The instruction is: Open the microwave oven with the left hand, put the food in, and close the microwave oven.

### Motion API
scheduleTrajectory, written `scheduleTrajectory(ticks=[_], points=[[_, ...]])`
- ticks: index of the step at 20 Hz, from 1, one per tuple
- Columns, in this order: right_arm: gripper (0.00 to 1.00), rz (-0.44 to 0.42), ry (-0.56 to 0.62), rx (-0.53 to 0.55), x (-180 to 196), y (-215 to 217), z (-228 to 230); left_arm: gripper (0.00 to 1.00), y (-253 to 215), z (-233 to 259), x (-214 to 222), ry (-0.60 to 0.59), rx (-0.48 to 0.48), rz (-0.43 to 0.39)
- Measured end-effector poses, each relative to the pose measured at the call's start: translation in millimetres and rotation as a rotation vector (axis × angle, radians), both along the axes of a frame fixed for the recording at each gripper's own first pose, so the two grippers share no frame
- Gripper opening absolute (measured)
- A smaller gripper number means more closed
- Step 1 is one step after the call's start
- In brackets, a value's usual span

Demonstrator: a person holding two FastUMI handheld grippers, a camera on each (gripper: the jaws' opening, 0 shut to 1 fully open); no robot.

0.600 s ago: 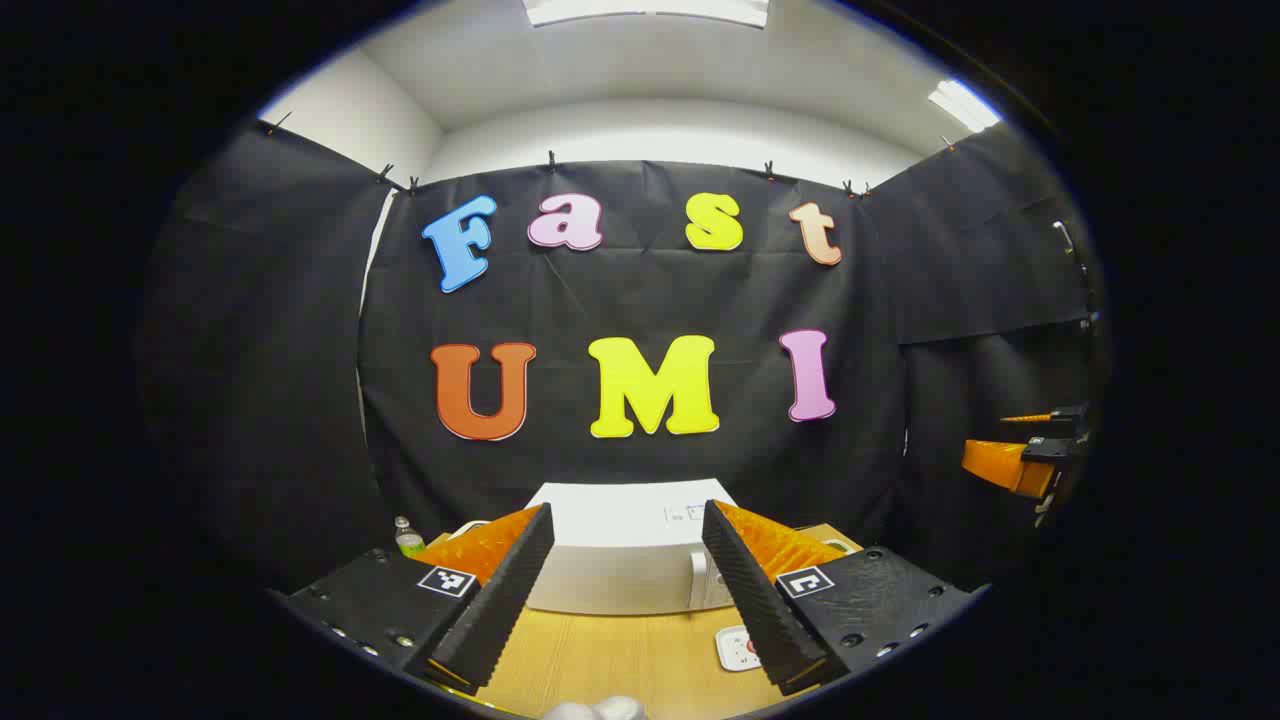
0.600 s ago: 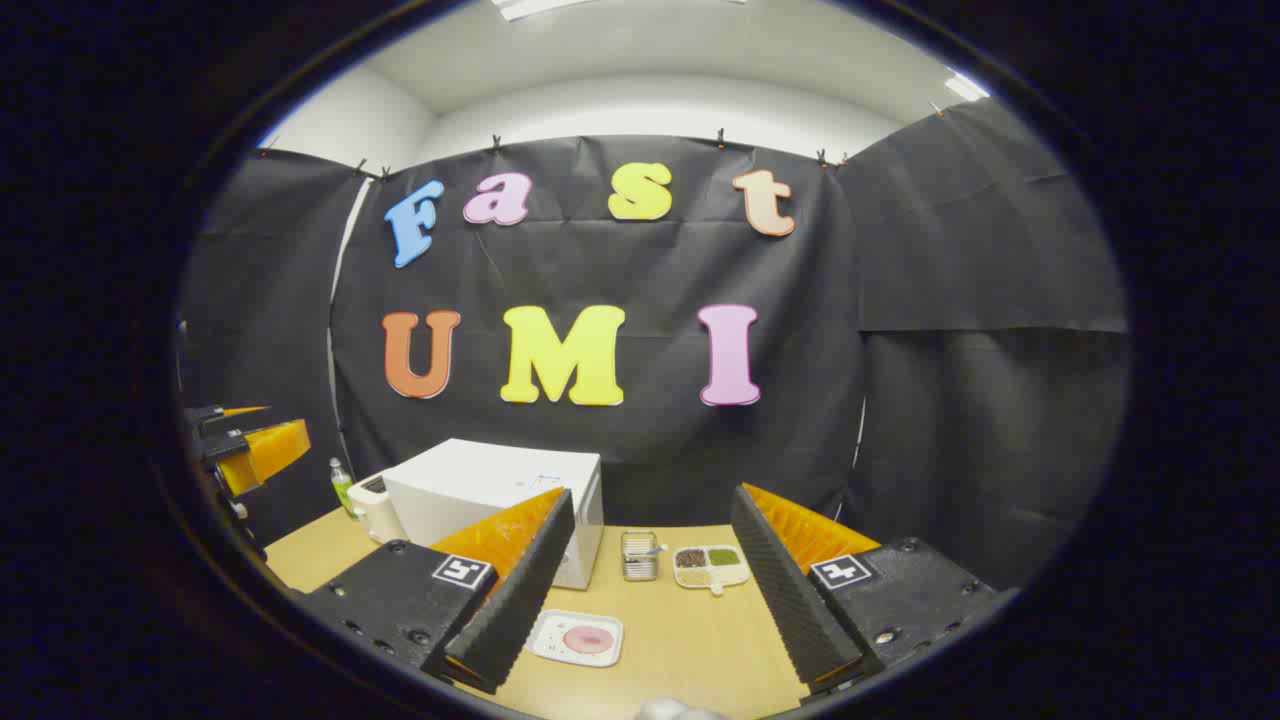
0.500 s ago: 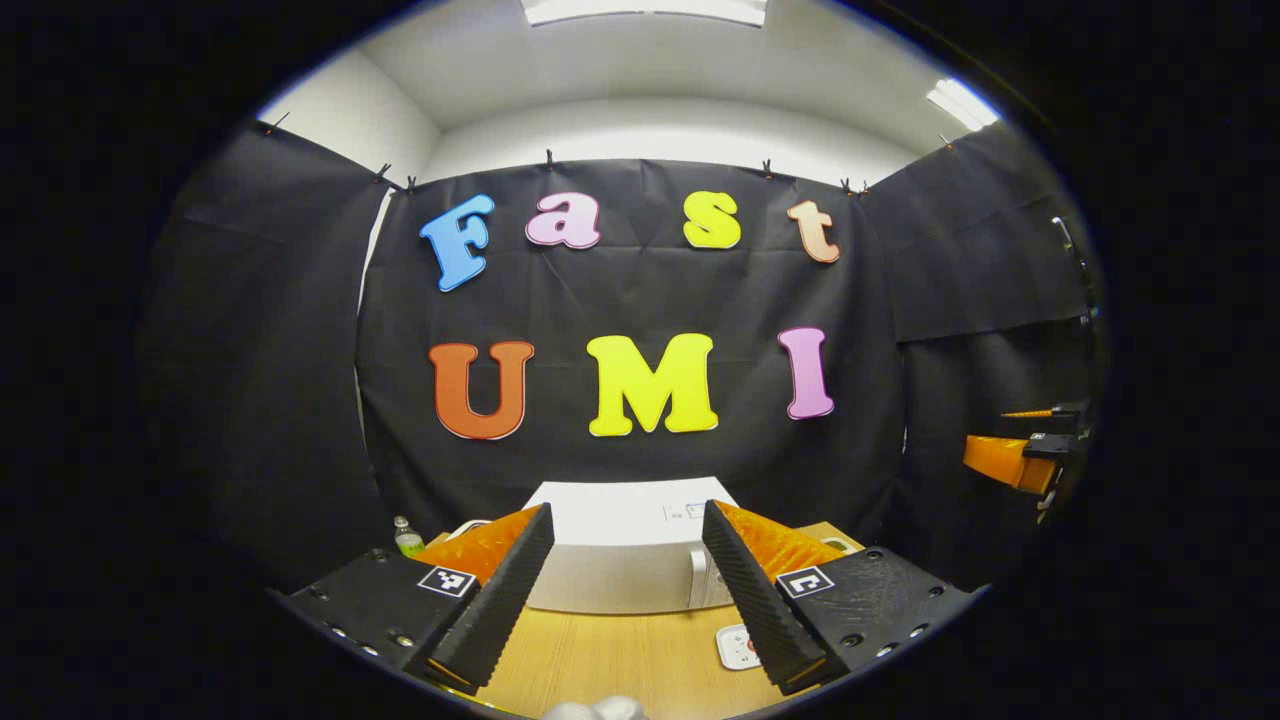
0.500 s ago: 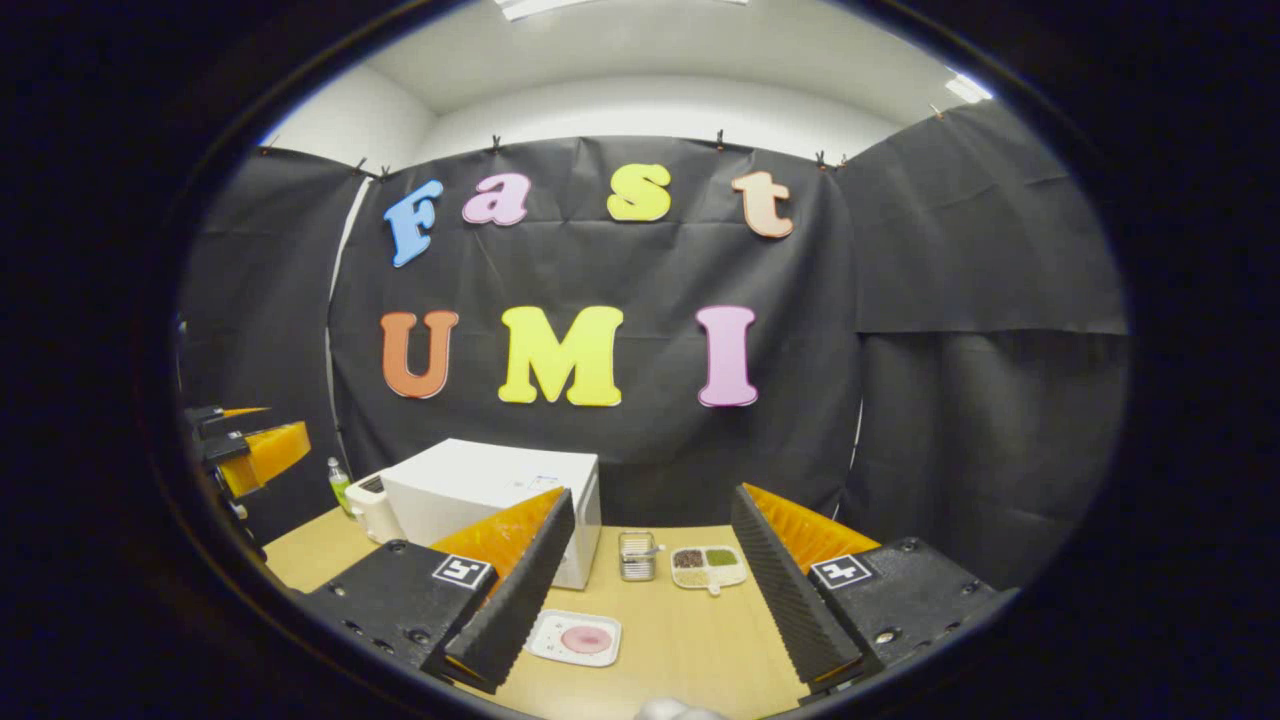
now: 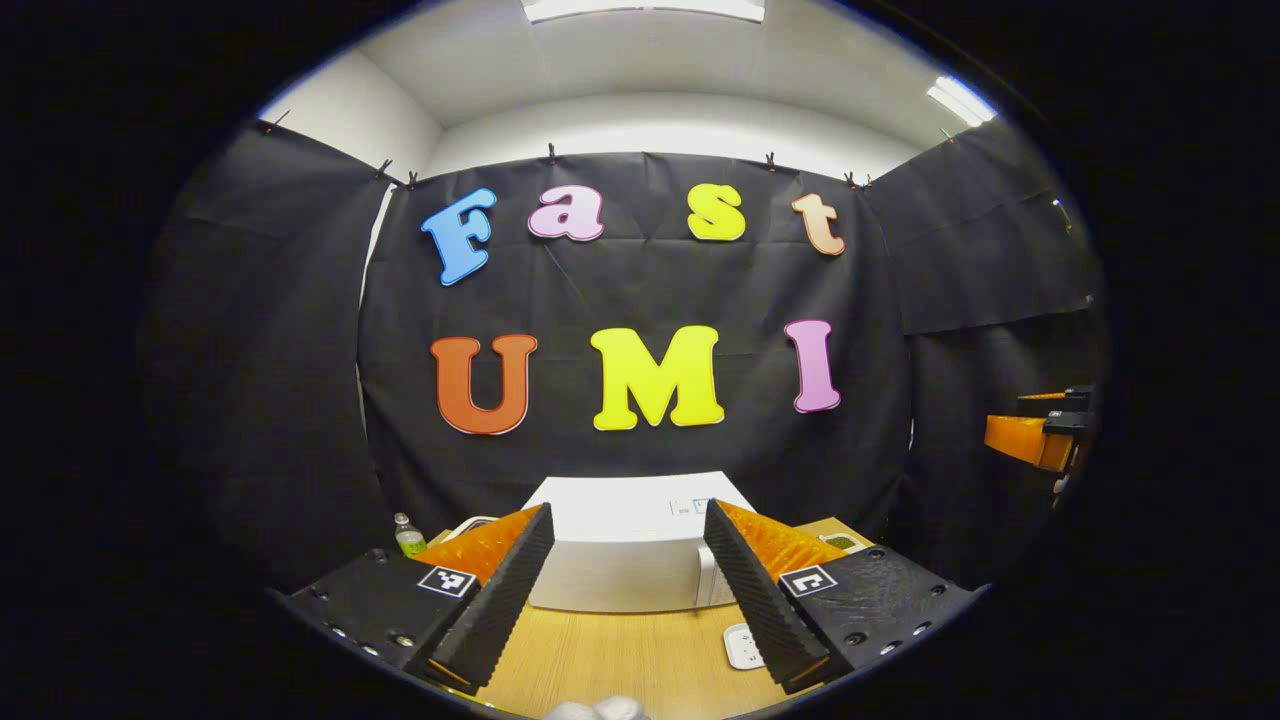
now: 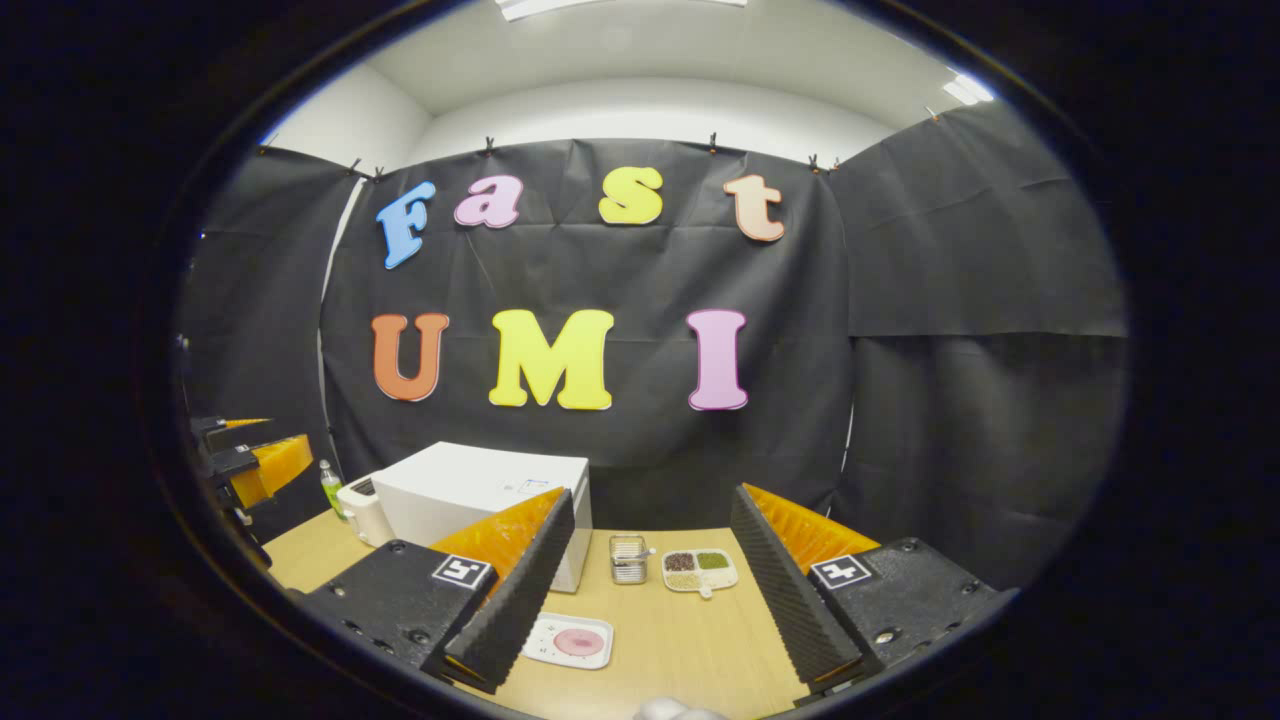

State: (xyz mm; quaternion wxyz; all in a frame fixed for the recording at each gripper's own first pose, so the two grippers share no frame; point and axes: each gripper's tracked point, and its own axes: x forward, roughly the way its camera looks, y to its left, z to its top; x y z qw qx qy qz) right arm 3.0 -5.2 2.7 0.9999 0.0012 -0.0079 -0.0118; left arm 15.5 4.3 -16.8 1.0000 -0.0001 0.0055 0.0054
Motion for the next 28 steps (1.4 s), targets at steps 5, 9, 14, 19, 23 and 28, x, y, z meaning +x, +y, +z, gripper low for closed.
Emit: scheduleTrajectory(ticks=[5, 9, 14, 19, 23, 28], points=[[1.00, 0.000, -0.006, -0.007, -2.6, -4.3, 1.2, 0.94, -6.8, -31.4, 29.1, 0.006, -0.011, -0.007], [1.00, -0.023, 0.004, -0.041, -6.6, -17.5, 3.3, 0.94, -29.6, -82.8, 69.9, 0.007, -0.050, -0.025], [1.00, -0.055, 0.042, -0.060, -9.5, -32.9, -4.9, 0.93, -75.9, -152.9, 124.8, 0.052, -0.059, -0.084], [1.00, -0.104, 0.098, -0.047, -10.6, -53.0, -23.6, 0.94, -104.1, -216.7, 178.3, 0.150, -0.027, -0.099], [1.00, -0.161, 0.124, -0.056, -14.9, -73.9, -32.0, 0.95, -113.2, -255.4, 207.1, 0.231, -0.043, -0.083], [1.00, -0.195, 0.162, -0.056, -18.2, -87.1, -45.6, 0.86, -115.3, -269.9, 232.8, 0.252, -0.031, -0.077]])
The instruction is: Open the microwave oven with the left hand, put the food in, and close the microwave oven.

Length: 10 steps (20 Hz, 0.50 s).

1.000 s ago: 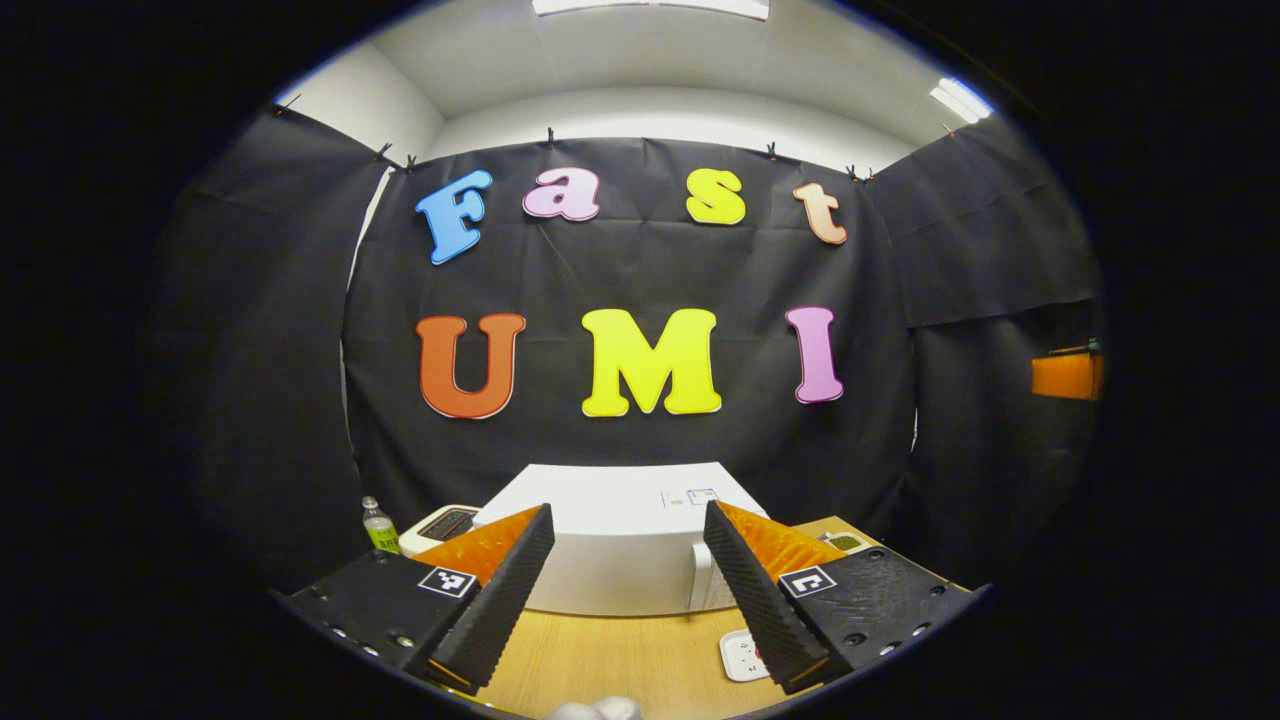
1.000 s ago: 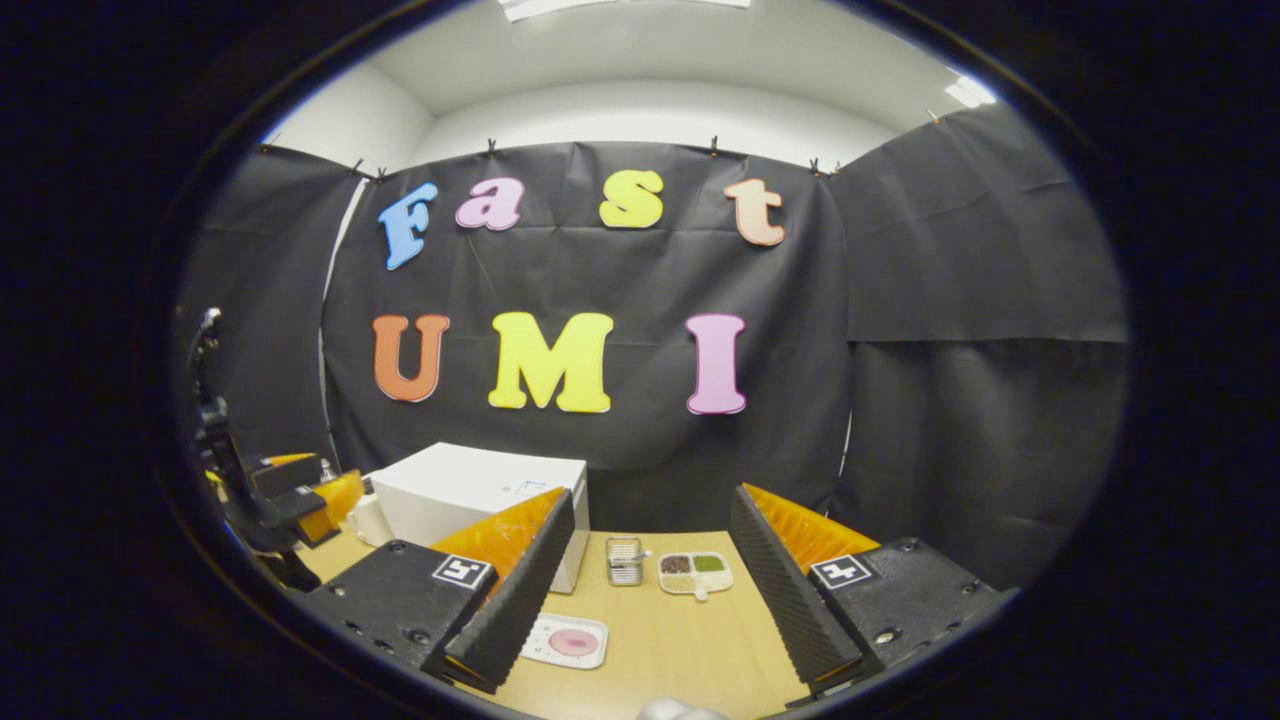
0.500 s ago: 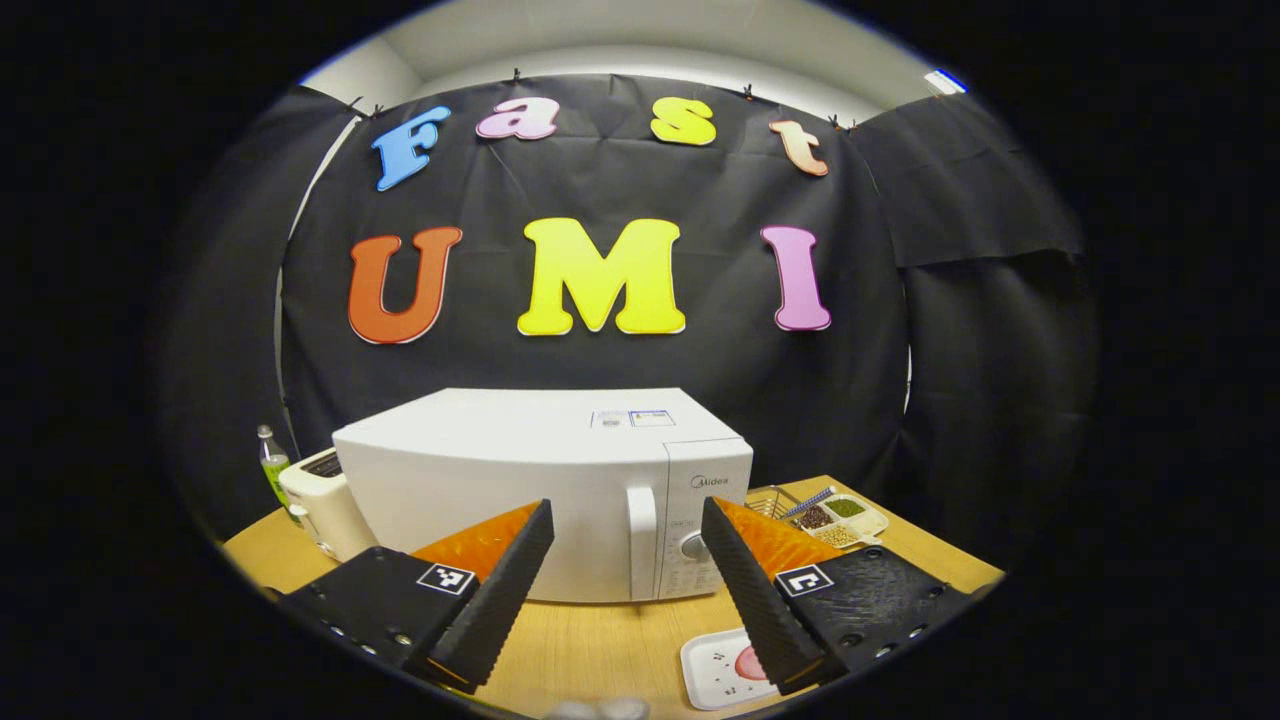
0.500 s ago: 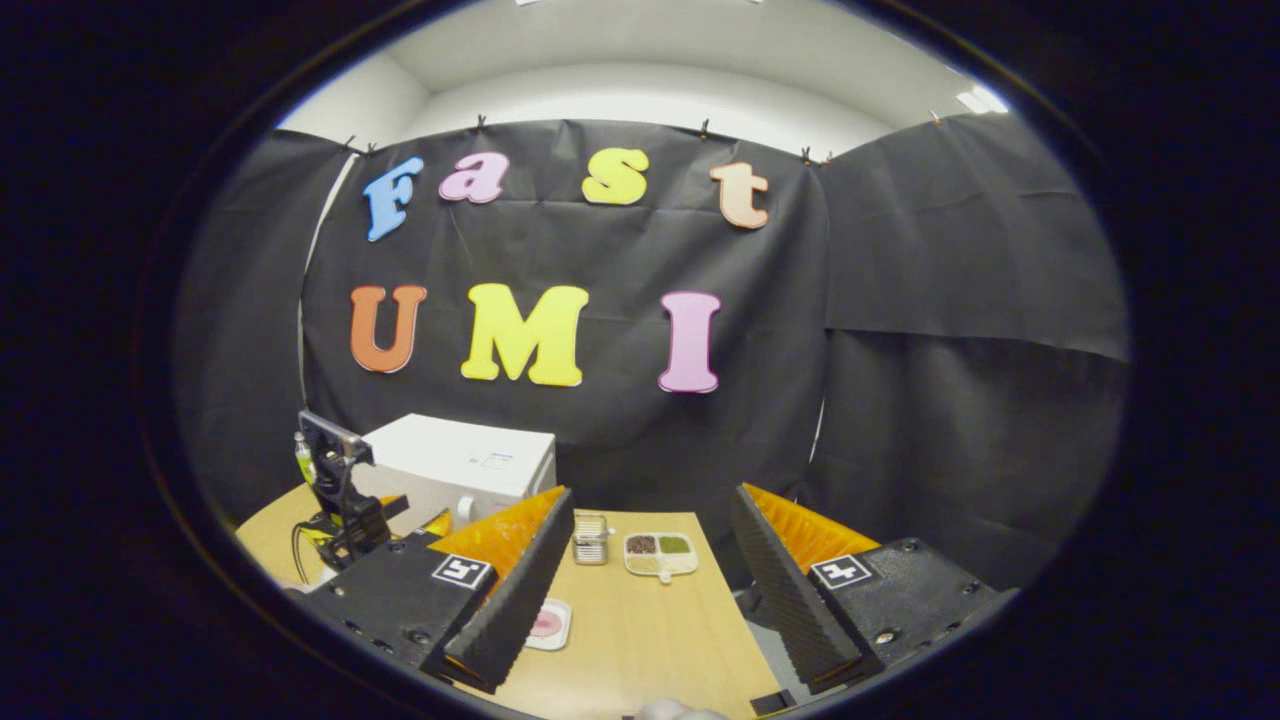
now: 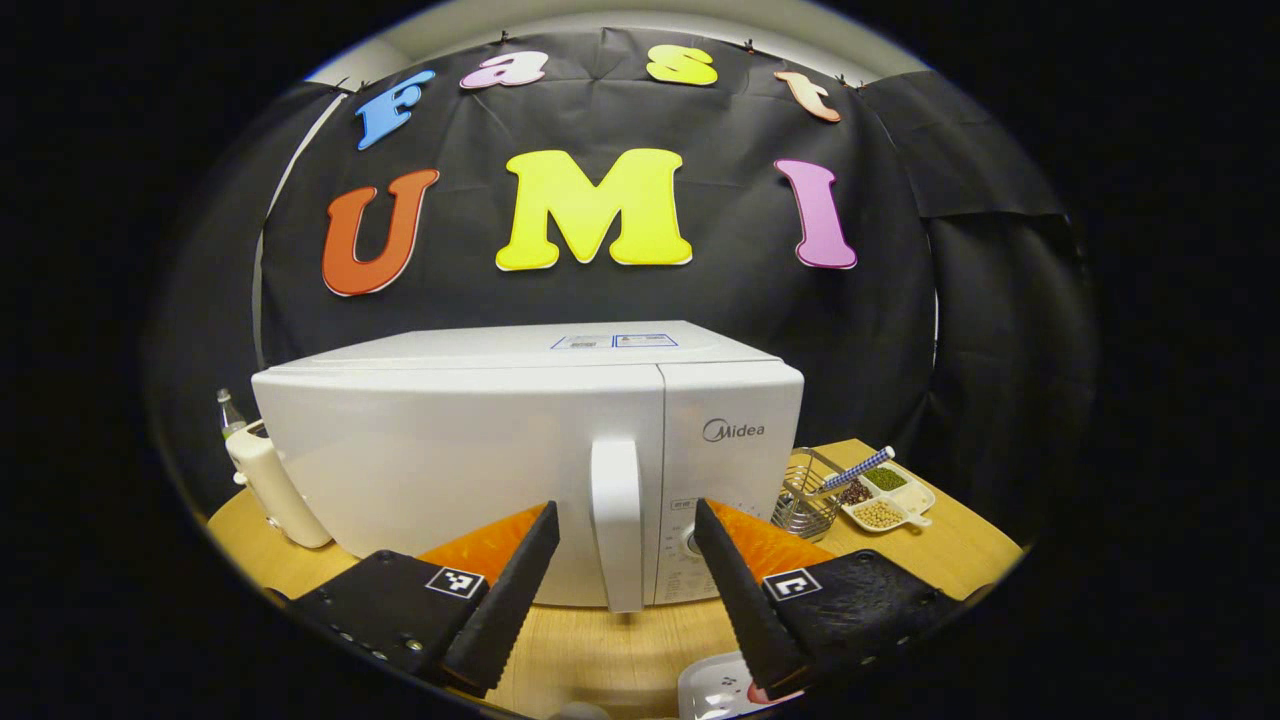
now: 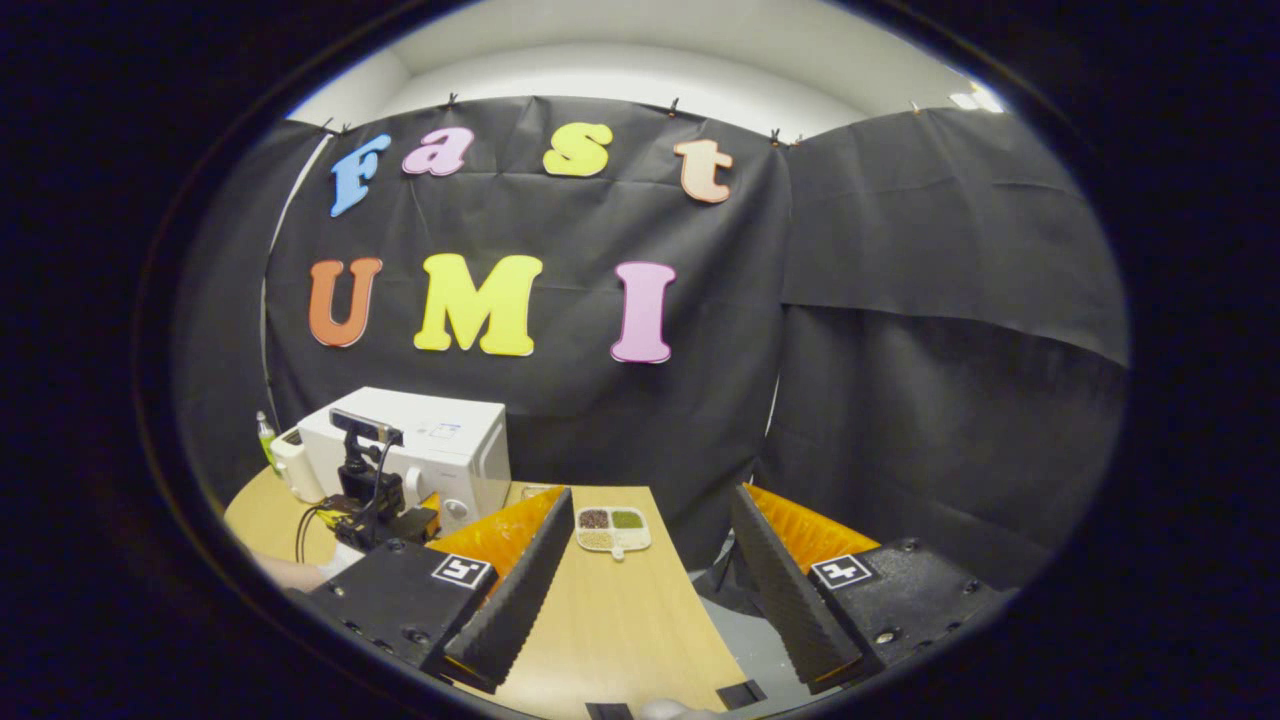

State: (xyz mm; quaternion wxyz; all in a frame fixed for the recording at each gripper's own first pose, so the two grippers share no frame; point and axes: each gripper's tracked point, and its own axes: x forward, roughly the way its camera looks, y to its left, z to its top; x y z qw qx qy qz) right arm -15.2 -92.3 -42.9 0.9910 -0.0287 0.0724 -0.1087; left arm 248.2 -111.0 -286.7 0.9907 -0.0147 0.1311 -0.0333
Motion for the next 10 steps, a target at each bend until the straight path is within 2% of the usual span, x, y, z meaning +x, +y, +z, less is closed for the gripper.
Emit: scheduleTrajectory(ticks=[2, 4, 8, 9, 10], points=[[1.00, -0.003, 0.009, -0.006, 0.1, 0.5, -2.4, 0.66, 9.5, -6.8, 2.7, 0.028, 0.001, 0.034], [1.00, 0.006, 0.009, -0.008, 0.1, 3.2, -3.7, 0.29, 5.5, -10.5, 5.7, 0.032, -0.042, 0.031], [1.00, 0.002, 0.018, -0.006, -1.2, 3.9, -5.4, 0.19, 7.2, -5.7, 2.4, 0.004, 0.000, 0.012], [1.00, 0.002, 0.023, -0.009, -0.9, 5.3, -6.6, 0.12, 6.7, -7.9, 4.0, 0.001, -0.001, 0.007], [1.00, 0.001, 0.022, -0.015, -2.4, 5.8, -5.1, 0.12, 6.9, -7.9, 4.1, 0.000, -0.008, 0.005]])
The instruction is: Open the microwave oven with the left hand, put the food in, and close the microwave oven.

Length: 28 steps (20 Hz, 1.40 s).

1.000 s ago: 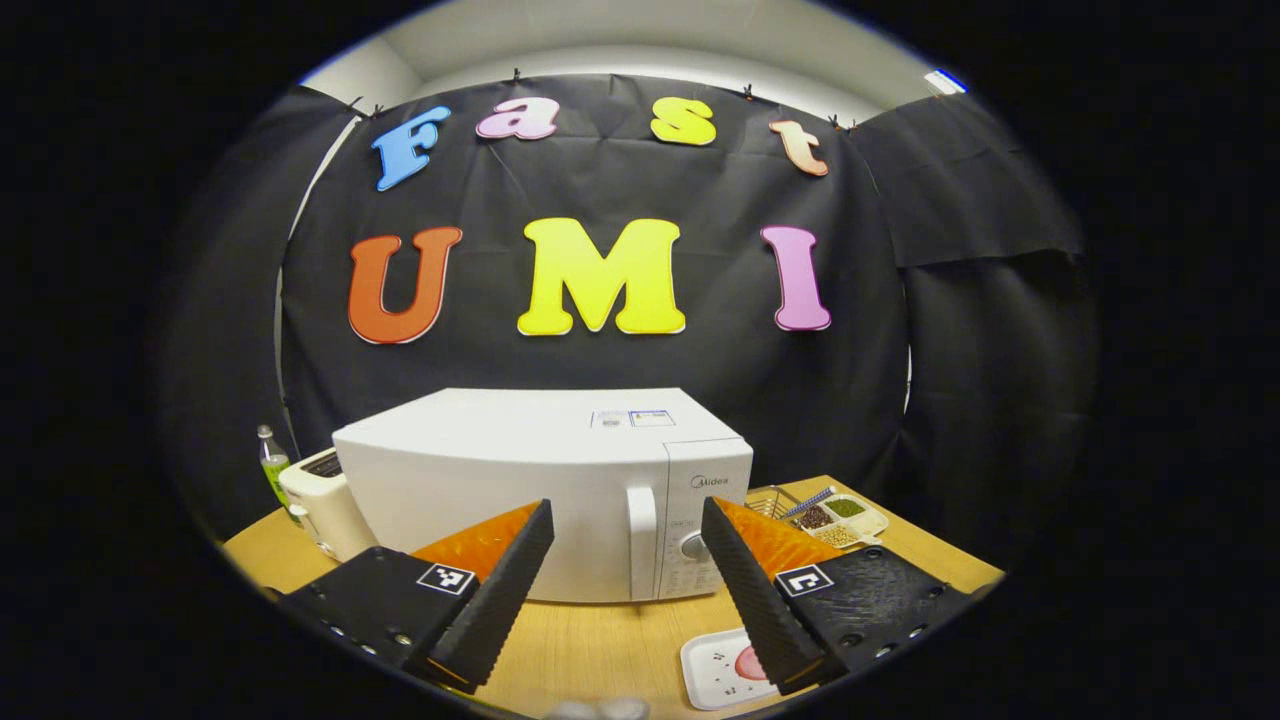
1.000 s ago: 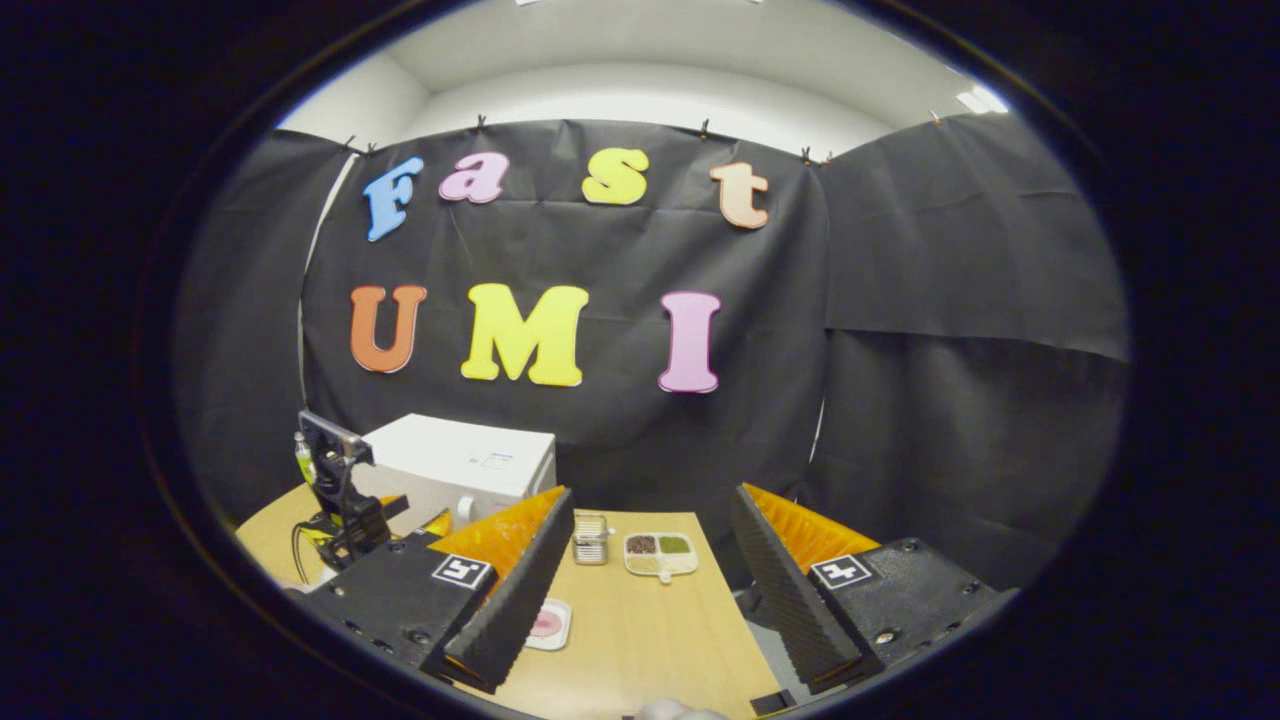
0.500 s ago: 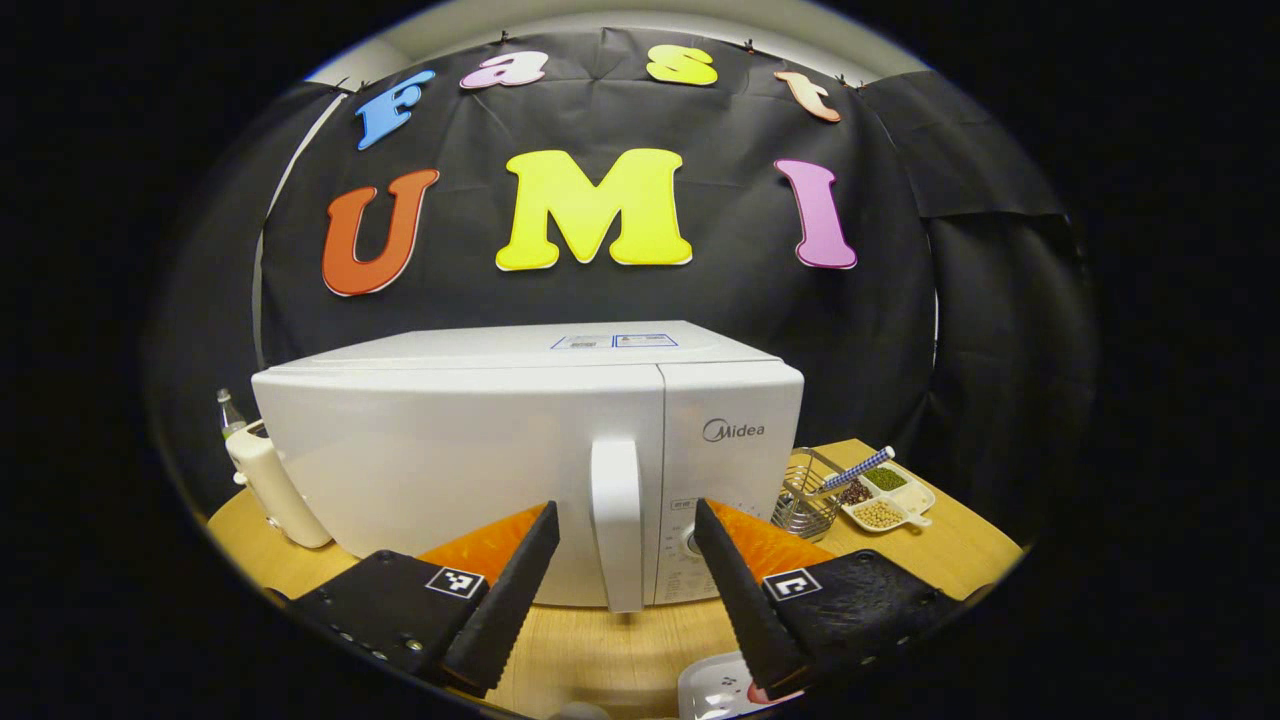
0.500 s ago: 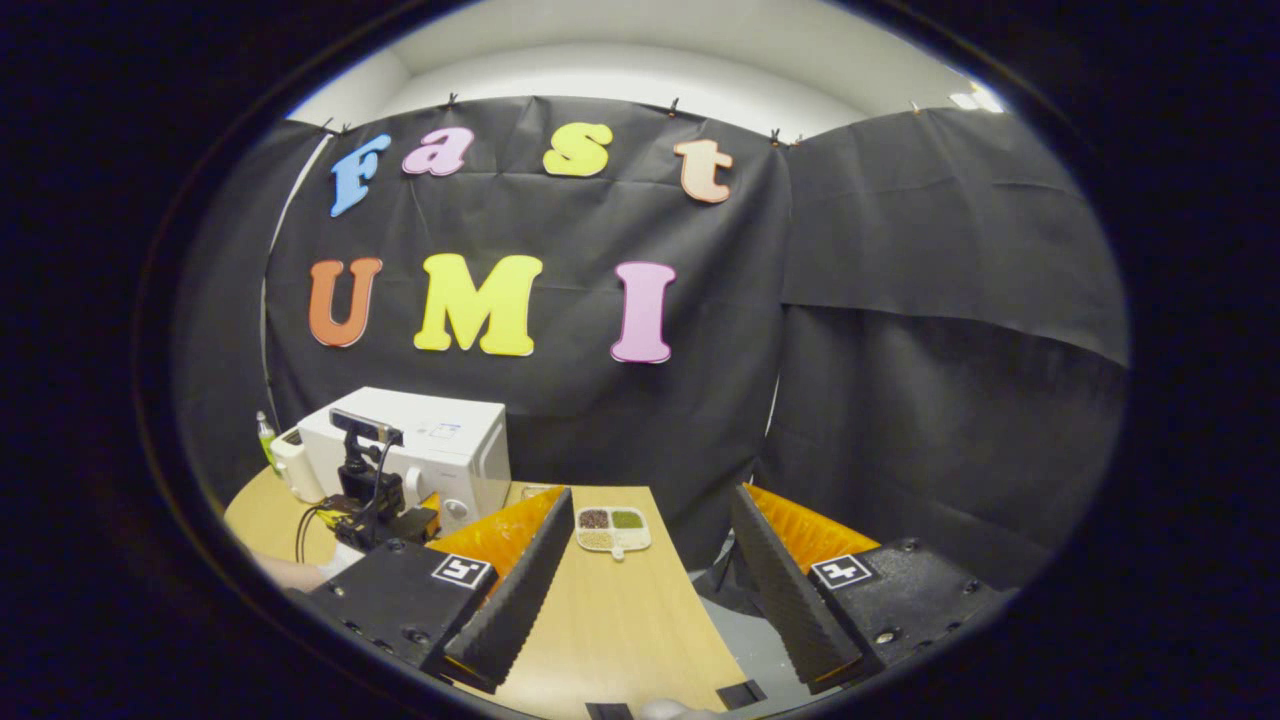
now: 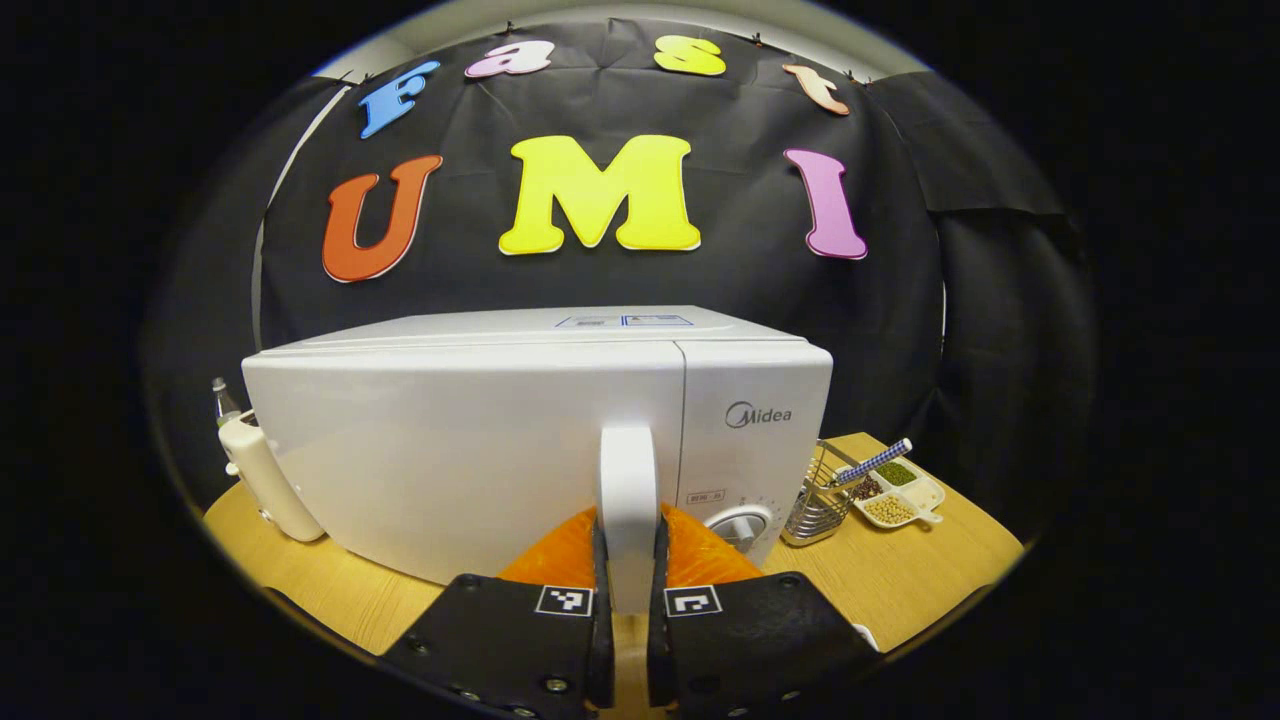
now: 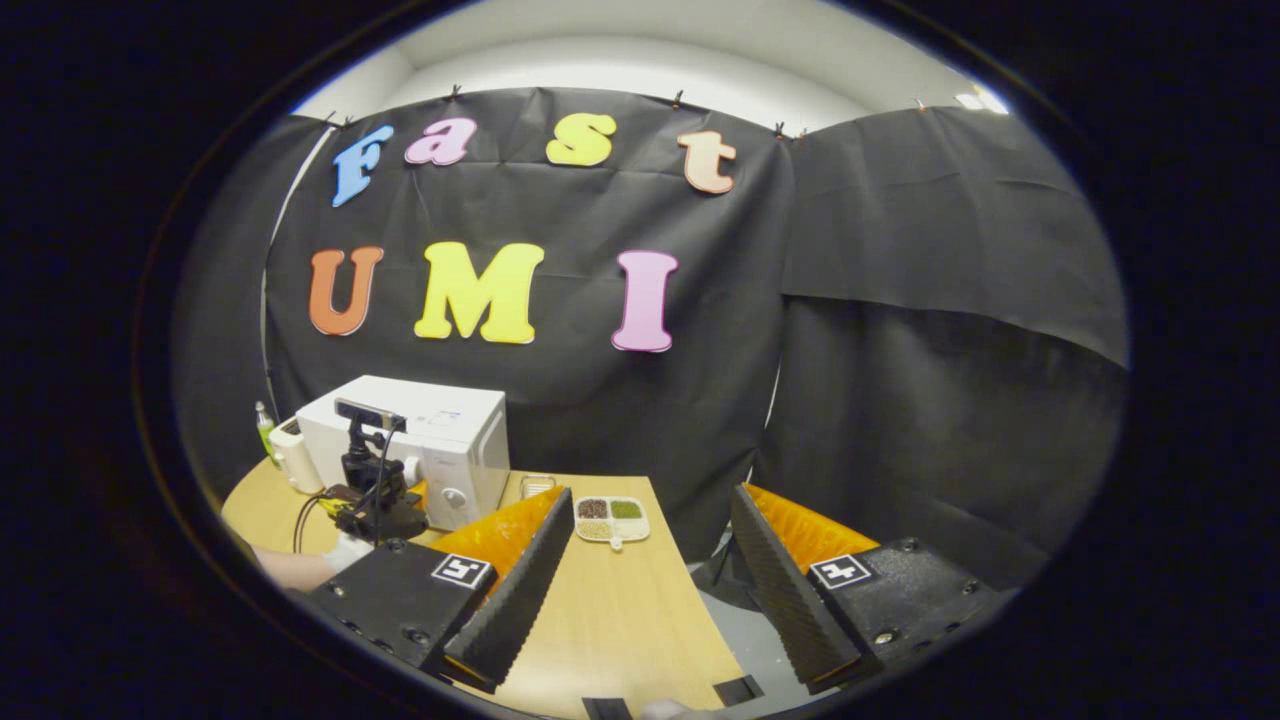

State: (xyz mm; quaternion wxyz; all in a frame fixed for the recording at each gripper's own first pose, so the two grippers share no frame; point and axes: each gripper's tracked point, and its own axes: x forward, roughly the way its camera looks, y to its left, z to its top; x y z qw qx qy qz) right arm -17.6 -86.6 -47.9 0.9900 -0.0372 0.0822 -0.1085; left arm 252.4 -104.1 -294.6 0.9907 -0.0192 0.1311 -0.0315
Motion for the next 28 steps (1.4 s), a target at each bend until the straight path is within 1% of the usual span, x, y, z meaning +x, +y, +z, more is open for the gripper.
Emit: scheduleTrajectory(ticks=[1, 2, 5, 9, 11, 12, 13, 17, 21, 26, 27, 28], points=[[1.00, -0.001, -0.005, -0.005, -2.2, 0.5, 2.5, 0.11, 0.1, -0.2, -0.5, 0.003, 0.003, -0.001], [1.00, -0.003, -0.015, -0.012, -4.3, 0.9, 6.8, 0.07, 0.3, 0.0, -1.2, 0.006, 0.014, -0.002], [1.00, -0.011, -0.031, -0.022, -11.7, -0.8, 11.7, 0.07, 0.4, -1.2, -2.1, 0.016, 0.009, -0.019], [1.00, -0.017, -0.019, -0.016, -17.1, -2.8, 6.7, 0.08, 0.0, -0.3, -3.8, 0.019, -0.002, -0.031], [1.00, -0.018, -0.022, -0.013, -19.1, -2.3, 7.7, 0.07, 1.6, 3.0, -14.2, 0.009, -0.005, -0.029], [0.99, -0.020, -0.019, -0.016, -20.0, -2.1, 7.7, 0.06, 4.0, 1.3, -28.3, 0.008, -0.005, -0.036], [1.00, -0.019, -0.015, -0.017, -20.3, -1.5, 6.9, 0.06, 5.4, 4.3, -33.6, -0.013, 0.002, -0.045], [1.00, -0.009, -0.012, -0.023, -24.3, 4.5, 8.0, 0.06, 14.1, 1.5, -66.2, 0.019, -0.005, -0.075], [1.00, 0.030, -0.004, 0.000, -23.9, 21.4, -2.1, 0.06, 27.9, 1.4, -97.9, 0.026, 0.012, -0.094], [1.00, 0.105, -0.008, -0.004, -18.8, 48.3, -7.1, 0.07, 52.1, 2.6, -140.5, 0.047, 0.002, -0.061], [1.00, 0.125, -0.013, -0.009, -16.7, 55.3, -5.8, 0.11, 58.2, 2.2, -147.0, 0.042, 0.006, -0.050], [1.00, 0.145, -0.015, -0.007, -13.5, 62.0, -5.5, 0.12, 64.5, 2.7, -155.2, 0.031, 0.010, -0.044]])
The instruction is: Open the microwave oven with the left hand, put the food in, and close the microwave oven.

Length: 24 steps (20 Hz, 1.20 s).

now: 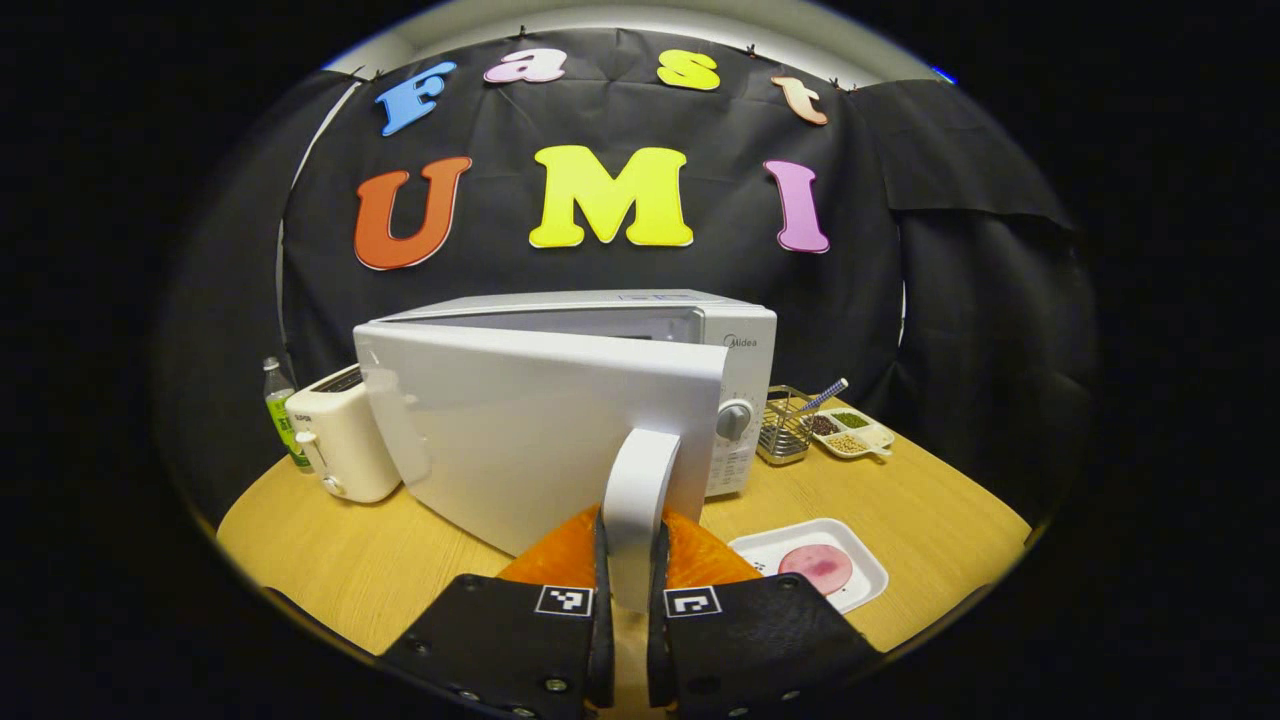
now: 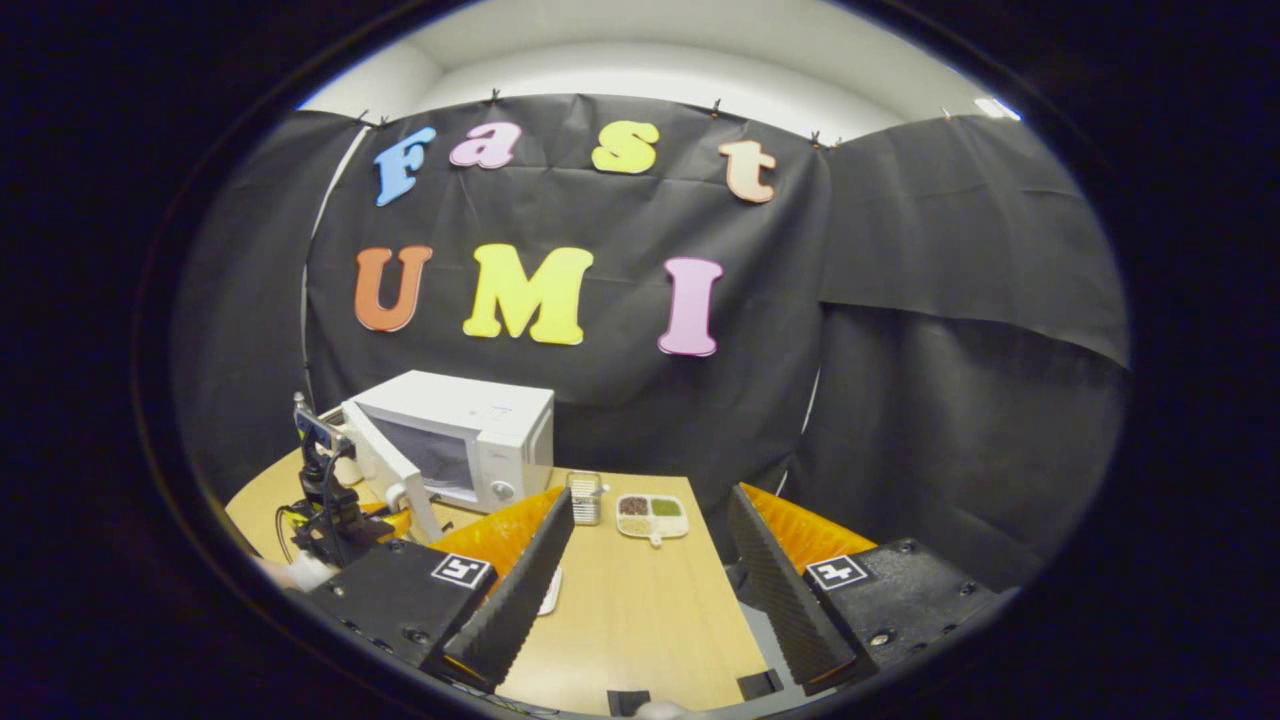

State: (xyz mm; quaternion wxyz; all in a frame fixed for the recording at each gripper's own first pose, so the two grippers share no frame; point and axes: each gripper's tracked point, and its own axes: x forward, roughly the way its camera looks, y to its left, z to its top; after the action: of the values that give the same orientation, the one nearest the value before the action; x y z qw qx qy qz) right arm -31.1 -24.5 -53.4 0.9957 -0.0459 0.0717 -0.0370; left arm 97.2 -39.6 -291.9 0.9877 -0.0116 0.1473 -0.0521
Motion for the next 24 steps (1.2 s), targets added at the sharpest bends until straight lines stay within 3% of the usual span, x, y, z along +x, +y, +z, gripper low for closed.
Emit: scheduleTrajectory(ticks=[2, 4, 5, 7, 8, 17, 24], points=[[1.00, 0.041, 0.003, 0.003, 4.4, 16.0, 2.2, 0.17, 21.3, -0.3, -16.8, -0.012, 0.032, 0.046], [1.00, 0.075, -0.005, -0.015, 6.1, 27.9, 5.1, 0.41, 49.9, 10.6, -29.1, -0.049, 0.048, 0.105], [1.00, 0.094, -0.009, -0.018, 5.9, 34.6, 5.6, 0.63, 61.2, 13.2, -36.6, -0.050, 0.050, 0.127], [1.00, 0.130, -0.010, -0.020, 7.8, 49.0, 2.9, 0.88, 79.7, 12.2, -52.3, -0.035, 0.049, 0.150], [1.00, 0.143, -0.009, -0.016, 7.3, 54.7, 1.7, 0.92, 86.9, 13.0, -58.7, -0.034, 0.057, 0.160], [1.00, 0.235, 0.028, 0.002, 2.7, 106.8, -30.1, 0.94, 176.1, 11.5, -120.3, -0.015, 0.125, 0.270], [1.00, 0.232, 0.117, 0.009, 26.4, 107.9, -82.0, 0.94, 248.3, 12.7, -160.2, 0.023, 0.167, 0.398]])
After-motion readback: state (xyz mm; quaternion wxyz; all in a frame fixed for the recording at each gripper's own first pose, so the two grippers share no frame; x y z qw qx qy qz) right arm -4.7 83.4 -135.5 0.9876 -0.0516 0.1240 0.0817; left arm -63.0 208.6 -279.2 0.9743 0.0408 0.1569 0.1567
